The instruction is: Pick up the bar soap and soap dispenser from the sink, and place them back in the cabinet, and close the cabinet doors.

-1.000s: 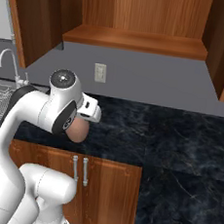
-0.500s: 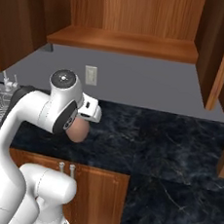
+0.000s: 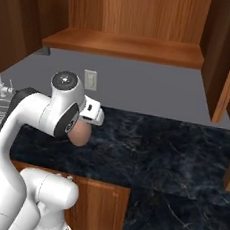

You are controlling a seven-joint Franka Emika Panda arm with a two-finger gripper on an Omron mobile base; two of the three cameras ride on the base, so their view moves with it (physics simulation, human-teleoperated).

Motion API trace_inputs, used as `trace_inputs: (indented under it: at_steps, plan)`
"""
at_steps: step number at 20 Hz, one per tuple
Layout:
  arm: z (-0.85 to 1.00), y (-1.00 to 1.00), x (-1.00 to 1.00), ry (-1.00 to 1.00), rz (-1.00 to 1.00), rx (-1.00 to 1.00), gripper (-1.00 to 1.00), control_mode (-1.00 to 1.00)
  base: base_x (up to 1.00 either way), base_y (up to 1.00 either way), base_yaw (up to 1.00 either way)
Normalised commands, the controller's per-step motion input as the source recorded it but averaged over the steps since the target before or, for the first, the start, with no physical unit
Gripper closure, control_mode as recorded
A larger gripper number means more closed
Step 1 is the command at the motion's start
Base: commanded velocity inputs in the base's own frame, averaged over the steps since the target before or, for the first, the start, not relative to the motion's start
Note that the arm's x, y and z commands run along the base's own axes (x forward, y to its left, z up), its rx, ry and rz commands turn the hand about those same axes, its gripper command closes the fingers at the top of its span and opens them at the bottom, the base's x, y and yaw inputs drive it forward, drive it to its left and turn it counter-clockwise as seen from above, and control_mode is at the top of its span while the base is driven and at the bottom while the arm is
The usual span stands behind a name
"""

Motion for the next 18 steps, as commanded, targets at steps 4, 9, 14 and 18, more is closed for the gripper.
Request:
trace_inputs:
  at_steps: [4,9,14,18]
  plan:
    - [0.00,0.00,0.00,0.00,0.00,0.00,1.00,1.00,0.34,-0.21,0.00]
    - [0.00,0.00,0.00,0.00,0.00,0.00,1.00,1.00,0.34,-0.19,0.00]
    - [0.00,0.00,0.00,0.00,0.00,0.00,1.00,1.00,0.36,-0.17,0.00]
    - [0.00,0.00,0.00,0.00,0.00,0.00,1.00,1.00,0.36,-0.17,0.00]
